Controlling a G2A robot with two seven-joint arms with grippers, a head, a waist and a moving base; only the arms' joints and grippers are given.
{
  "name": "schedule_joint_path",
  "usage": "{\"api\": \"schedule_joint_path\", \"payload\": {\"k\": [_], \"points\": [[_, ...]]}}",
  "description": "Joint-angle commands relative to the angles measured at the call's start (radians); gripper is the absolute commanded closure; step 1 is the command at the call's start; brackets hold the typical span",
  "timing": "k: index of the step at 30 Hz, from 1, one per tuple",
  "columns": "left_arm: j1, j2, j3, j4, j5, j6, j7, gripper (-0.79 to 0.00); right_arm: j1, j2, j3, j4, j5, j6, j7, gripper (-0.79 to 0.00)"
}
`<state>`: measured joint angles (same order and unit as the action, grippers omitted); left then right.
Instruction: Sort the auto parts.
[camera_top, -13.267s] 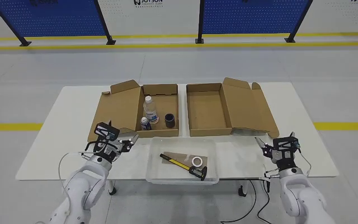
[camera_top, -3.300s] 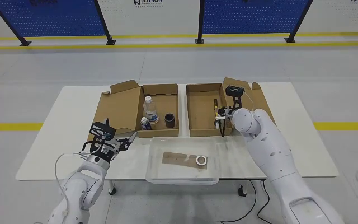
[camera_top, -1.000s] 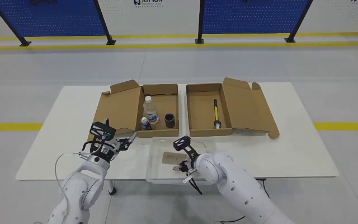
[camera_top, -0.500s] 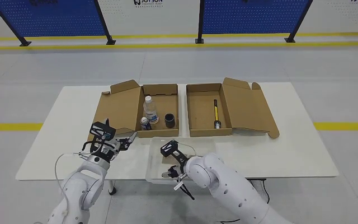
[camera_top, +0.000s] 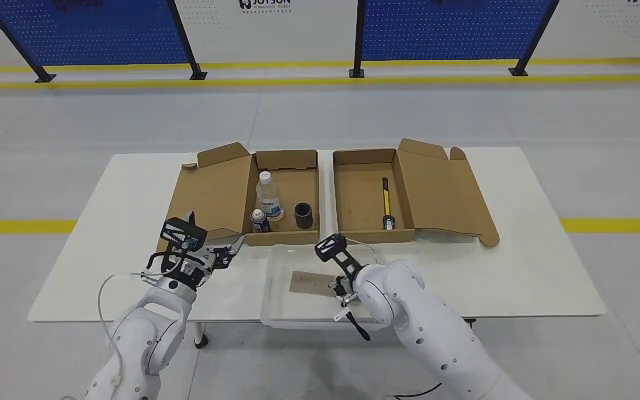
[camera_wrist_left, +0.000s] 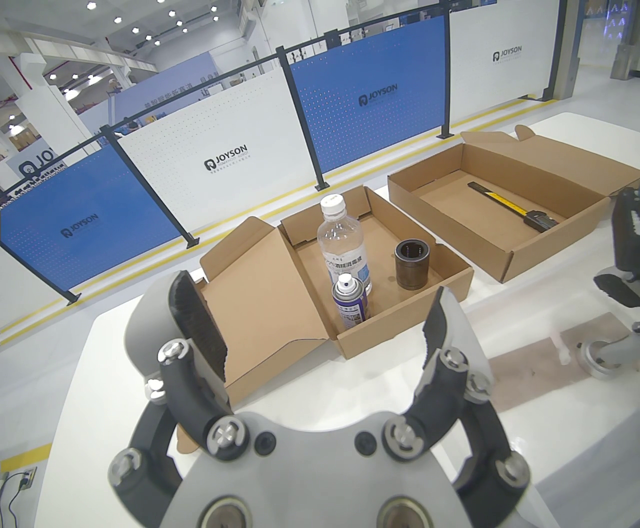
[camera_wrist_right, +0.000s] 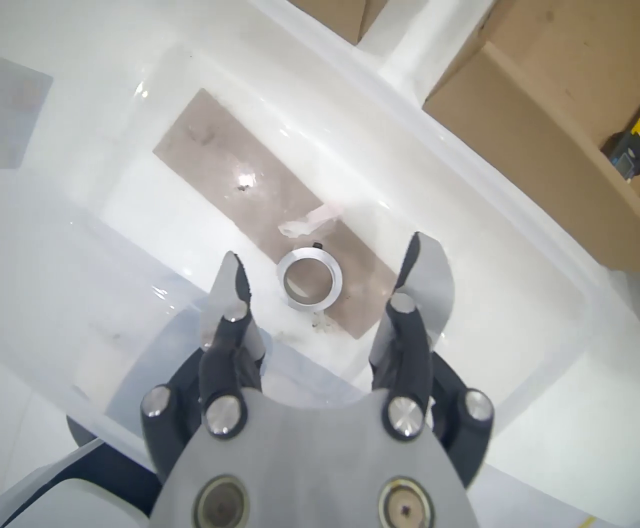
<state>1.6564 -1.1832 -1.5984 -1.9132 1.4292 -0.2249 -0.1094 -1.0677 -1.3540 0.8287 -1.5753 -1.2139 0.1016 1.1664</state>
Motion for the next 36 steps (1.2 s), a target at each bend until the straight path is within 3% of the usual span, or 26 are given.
{"api": "schedule_joint_path", "payload": {"k": [1, 5, 17, 36], "points": [[0.0, 0.0, 0.0, 0.0, 0.0, 0.0, 0.0, -0.785, -0.008, 0.0, 0.007, -0.01, -0.002, 0.01, 0.005, -0.323], [0.0, 0.0, 0.0, 0.0, 0.0, 0.0, 0.0, -0.785, -0.014, 0.001, 0.02, -0.005, 0.004, 0.008, 0.006, -0.277], [0.0, 0.0, 0.0, 0.0, 0.0, 0.0, 0.0, -0.785, 0.01, -0.01, 0.019, 0.085, 0.04, -0.027, 0.015, -0.326], [0.0, 0.0, 0.0, 0.0, 0.0, 0.0, 0.0, -0.785, 0.075, -0.038, -0.02, 0.213, 0.061, -0.05, 0.029, -0.329]]}}
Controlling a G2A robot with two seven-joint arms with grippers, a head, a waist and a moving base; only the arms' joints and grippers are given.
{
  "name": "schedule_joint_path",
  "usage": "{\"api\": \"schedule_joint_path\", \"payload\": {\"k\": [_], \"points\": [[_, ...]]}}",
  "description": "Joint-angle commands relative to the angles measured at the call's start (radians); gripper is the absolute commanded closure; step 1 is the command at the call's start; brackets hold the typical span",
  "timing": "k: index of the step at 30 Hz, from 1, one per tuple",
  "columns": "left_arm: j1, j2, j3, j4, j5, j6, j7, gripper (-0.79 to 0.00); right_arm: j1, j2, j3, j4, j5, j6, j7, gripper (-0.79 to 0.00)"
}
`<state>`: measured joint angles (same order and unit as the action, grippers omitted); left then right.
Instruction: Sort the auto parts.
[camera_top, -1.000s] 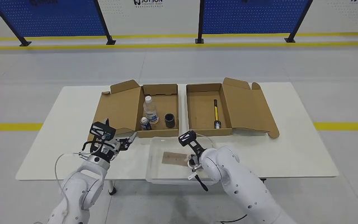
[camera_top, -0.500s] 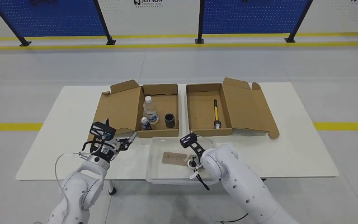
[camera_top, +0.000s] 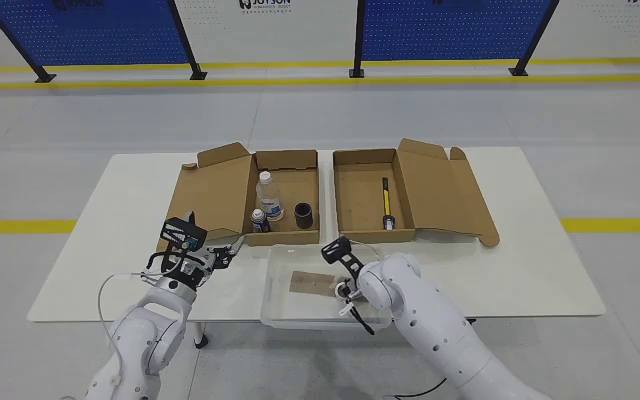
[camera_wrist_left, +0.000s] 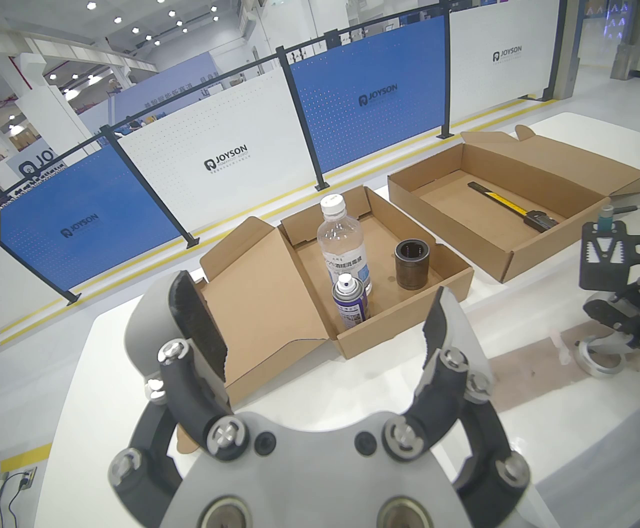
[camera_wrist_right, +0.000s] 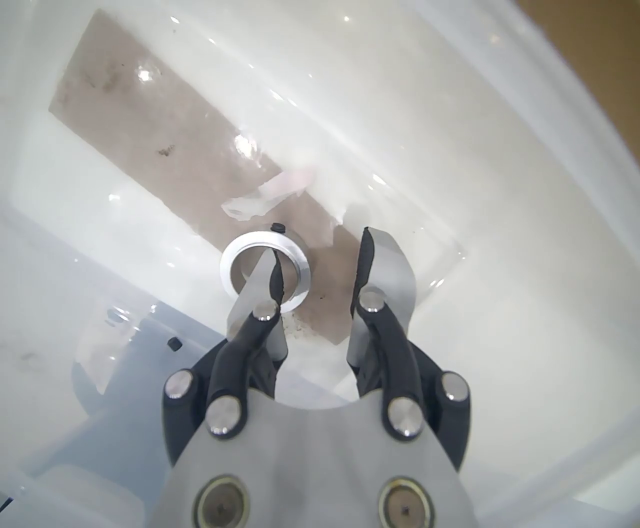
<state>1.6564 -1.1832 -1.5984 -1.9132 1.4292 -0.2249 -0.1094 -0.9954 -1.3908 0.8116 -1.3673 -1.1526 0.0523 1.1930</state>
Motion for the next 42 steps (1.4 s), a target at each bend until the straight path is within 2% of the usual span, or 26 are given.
{"api": "schedule_joint_path", "payload": {"k": [1, 6, 9, 10, 12, 13, 22, 31, 36, 42], "points": [[0.0, 0.0, 0.0, 0.0, 0.0, 0.0, 0.0, -0.785, 0.006, -0.003, -0.004, 0.01, 0.002, -0.003, 0.003, -0.326], [0.0, 0.0, 0.0, 0.0, 0.0, 0.0, 0.0, -0.785, 0.017, -0.01, -0.013, 0.034, 0.018, -0.016, 0.013, -0.299], [0.0, 0.0, 0.0, 0.0, 0.0, 0.0, 0.0, -0.785, 0.024, -0.013, -0.017, 0.041, 0.022, -0.019, 0.024, -0.234], [0.0, 0.0, 0.0, 0.0, 0.0, 0.0, 0.0, -0.785, 0.025, -0.014, -0.018, 0.043, 0.023, -0.02, 0.024, -0.179], [0.0, 0.0, 0.0, 0.0, 0.0, 0.0, 0.0, -0.785, 0.026, -0.015, -0.018, 0.048, 0.026, -0.026, 0.026, -0.009], [0.0, 0.0, 0.0, 0.0, 0.0, 0.0, 0.0, -0.785, 0.027, -0.016, -0.018, 0.049, 0.026, -0.027, 0.026, 0.0], [0.0, 0.0, 0.0, 0.0, 0.0, 0.0, 0.0, -0.785, -0.009, -0.007, 0.025, -0.05, 0.053, -0.024, 0.016, 0.0], [0.0, 0.0, 0.0, 0.0, 0.0, 0.0, 0.0, -0.785, -0.155, 0.026, 0.177, -0.301, 0.196, -0.046, -0.053, 0.0], [0.0, 0.0, 0.0, 0.0, 0.0, 0.0, 0.0, -0.785, -0.256, 0.039, 0.285, -0.396, 0.429, -0.123, -0.155, 0.0], [0.0, 0.0, 0.0, 0.0, 0.0, 0.0, 0.0, -0.785, -0.314, 0.043, 0.364, -0.354, 0.798, -0.275, -0.244, 0.0]]}}
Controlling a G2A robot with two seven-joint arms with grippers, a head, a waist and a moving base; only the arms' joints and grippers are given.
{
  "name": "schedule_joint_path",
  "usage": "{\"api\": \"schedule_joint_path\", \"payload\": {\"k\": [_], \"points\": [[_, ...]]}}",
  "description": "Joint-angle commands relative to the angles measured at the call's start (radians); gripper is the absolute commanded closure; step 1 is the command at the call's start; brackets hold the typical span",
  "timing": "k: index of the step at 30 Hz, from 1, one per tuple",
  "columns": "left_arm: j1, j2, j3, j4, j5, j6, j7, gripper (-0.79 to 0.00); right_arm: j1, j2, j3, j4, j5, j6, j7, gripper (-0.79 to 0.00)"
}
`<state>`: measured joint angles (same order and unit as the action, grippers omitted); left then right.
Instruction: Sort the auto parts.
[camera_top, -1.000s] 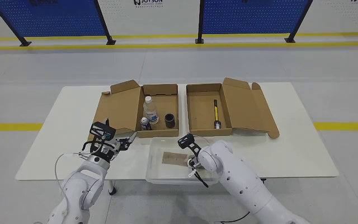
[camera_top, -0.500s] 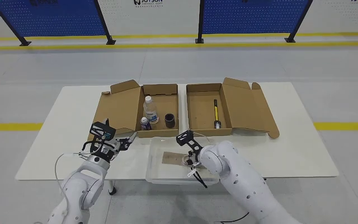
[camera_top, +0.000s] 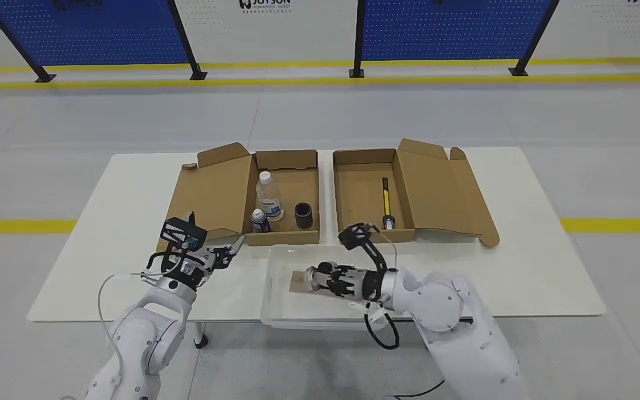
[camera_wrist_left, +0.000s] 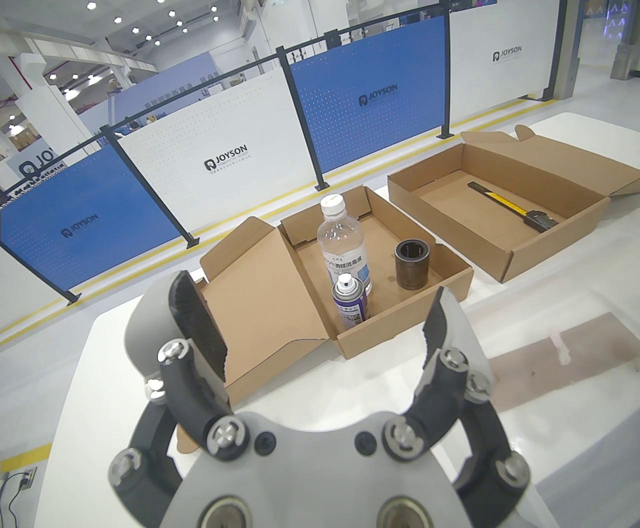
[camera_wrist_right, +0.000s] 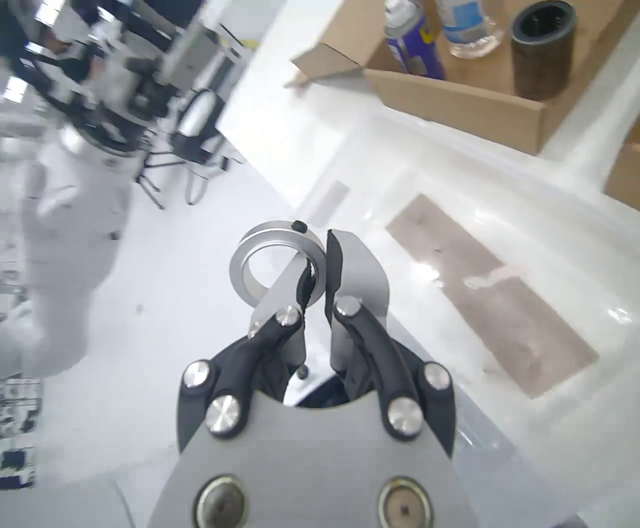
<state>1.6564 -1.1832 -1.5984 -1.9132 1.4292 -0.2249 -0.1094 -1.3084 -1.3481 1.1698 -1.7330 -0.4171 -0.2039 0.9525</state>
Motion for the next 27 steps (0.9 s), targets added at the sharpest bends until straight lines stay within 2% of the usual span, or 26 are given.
{"api": "schedule_joint_path", "payload": {"k": [1, 4, 12, 27], "points": [[0.0, 0.0, 0.0, 0.0, 0.0, 0.0, 0.0, -0.785, -0.001, 0.001, 0.01, 0.025, 0.095, -0.036, -0.008, 0.0], [0.0, 0.0, 0.0, 0.0, 0.0, 0.0, 0.0, -0.785, -0.005, 0.002, 0.012, 0.06, 0.185, -0.077, -0.029, 0.0], [0.0, 0.0, 0.0, 0.0, 0.0, 0.0, 0.0, -0.785, -0.004, 0.008, 0.0, 0.095, 0.212, -0.097, -0.071, 0.0], [0.0, 0.0, 0.0, 0.0, 0.0, 0.0, 0.0, -0.785, 0.016, 0.028, 0.023, -0.008, -0.066, 0.026, -0.228, 0.0]]}}
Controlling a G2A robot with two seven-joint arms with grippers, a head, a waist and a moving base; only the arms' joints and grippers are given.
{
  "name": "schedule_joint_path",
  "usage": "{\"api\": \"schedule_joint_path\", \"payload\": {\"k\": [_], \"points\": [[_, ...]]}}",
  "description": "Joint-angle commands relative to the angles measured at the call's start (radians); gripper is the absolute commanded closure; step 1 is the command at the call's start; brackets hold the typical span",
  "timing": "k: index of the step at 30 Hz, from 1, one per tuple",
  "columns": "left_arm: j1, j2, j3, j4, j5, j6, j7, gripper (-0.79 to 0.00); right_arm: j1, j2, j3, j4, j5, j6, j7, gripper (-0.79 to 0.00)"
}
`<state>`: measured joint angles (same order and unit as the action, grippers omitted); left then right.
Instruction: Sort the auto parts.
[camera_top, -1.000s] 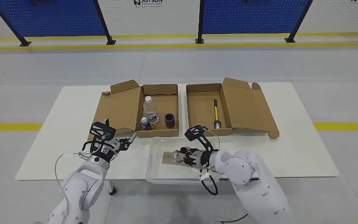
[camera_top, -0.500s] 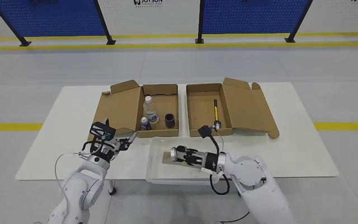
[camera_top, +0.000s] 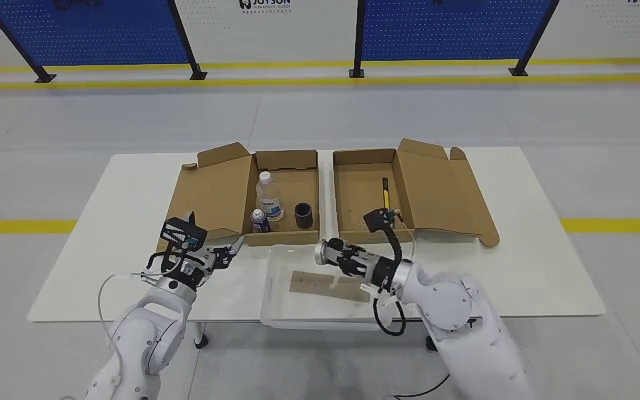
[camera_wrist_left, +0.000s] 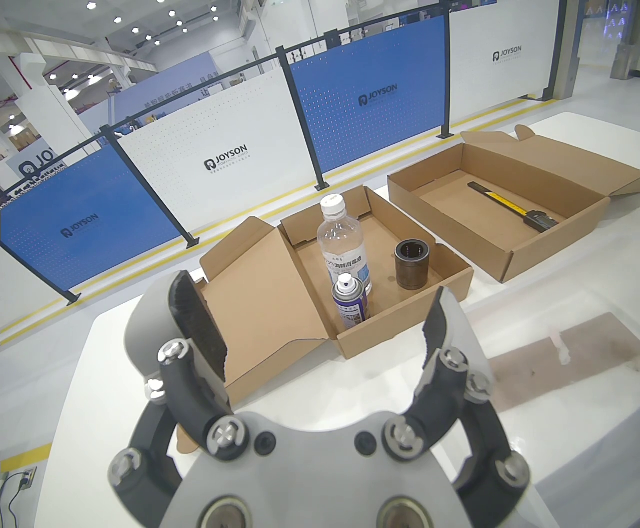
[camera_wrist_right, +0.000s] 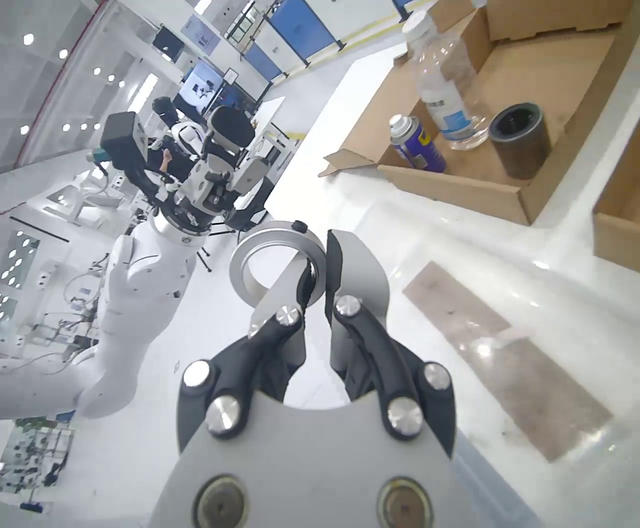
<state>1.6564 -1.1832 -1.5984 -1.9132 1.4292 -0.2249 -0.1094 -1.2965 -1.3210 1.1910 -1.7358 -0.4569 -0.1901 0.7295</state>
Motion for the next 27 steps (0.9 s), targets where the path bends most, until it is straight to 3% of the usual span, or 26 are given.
{"api": "schedule_joint_path", "payload": {"k": [1, 8, 14, 27], "points": [[0.0, 0.0, 0.0, 0.0, 0.0, 0.0, 0.0, -0.785, 0.009, 0.002, 0.004, -0.015, -0.054, 0.03, -0.013, 0.0], [0.0, 0.0, 0.0, 0.0, 0.0, 0.0, 0.0, -0.785, 0.08, 0.012, 0.018, -0.038, -0.329, 0.19, -0.026, 0.0], [0.0, 0.0, 0.0, 0.0, 0.0, 0.0, 0.0, -0.785, 0.178, 0.014, 0.001, 0.046, -0.538, 0.325, 0.025, 0.0], [0.0, 0.0, 0.0, 0.0, 0.0, 0.0, 0.0, -0.785, 0.378, -0.015, -0.072, 0.345, -0.59, 0.438, 0.077, 0.0]]}}
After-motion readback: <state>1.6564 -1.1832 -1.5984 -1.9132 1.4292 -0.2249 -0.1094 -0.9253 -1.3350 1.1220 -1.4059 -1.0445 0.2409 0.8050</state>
